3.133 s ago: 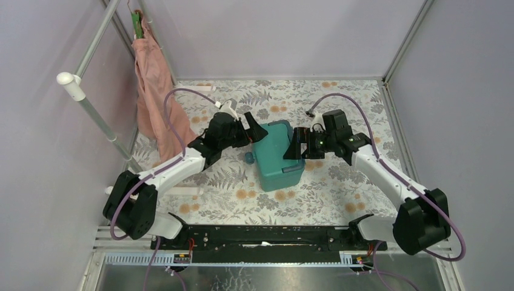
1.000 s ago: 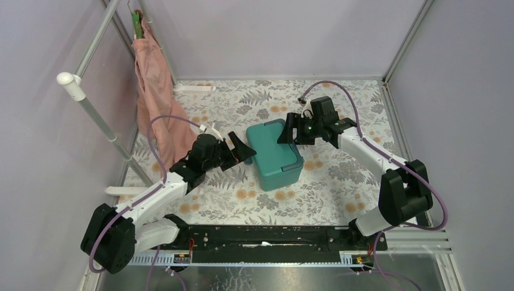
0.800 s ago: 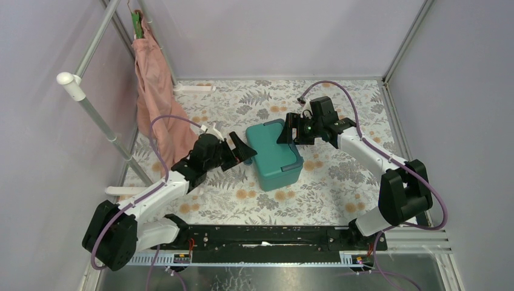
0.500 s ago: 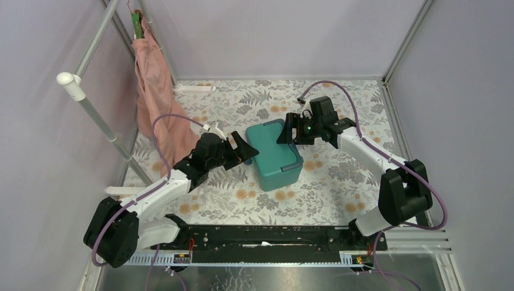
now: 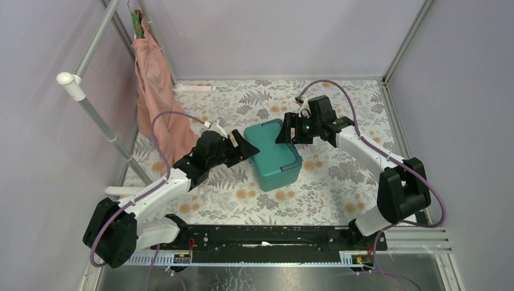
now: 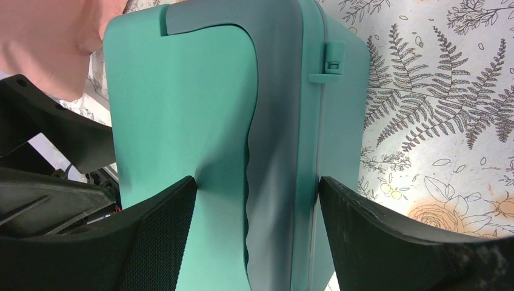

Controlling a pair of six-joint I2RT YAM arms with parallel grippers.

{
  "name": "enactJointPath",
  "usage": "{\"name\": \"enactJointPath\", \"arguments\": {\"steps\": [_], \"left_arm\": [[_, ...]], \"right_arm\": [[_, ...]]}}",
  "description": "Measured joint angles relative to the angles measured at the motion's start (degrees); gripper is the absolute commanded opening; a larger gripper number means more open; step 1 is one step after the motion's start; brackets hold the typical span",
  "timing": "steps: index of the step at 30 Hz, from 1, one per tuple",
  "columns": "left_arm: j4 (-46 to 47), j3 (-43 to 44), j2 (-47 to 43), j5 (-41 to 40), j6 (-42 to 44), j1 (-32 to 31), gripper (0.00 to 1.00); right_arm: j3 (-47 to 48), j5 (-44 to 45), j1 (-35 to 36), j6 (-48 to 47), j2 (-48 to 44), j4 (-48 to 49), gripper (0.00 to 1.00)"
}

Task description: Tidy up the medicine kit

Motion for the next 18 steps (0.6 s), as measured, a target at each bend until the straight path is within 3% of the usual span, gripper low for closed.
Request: {"name": "enactJointPath", "arguments": {"steps": [18], "left_arm": [[-4.96,2.97,-0.83,-2.19,2.03,-0.72,0.72]], "right_arm": [[0.79,-0.07,0.48,-0.17,0.96,0.20,0.79]]}}
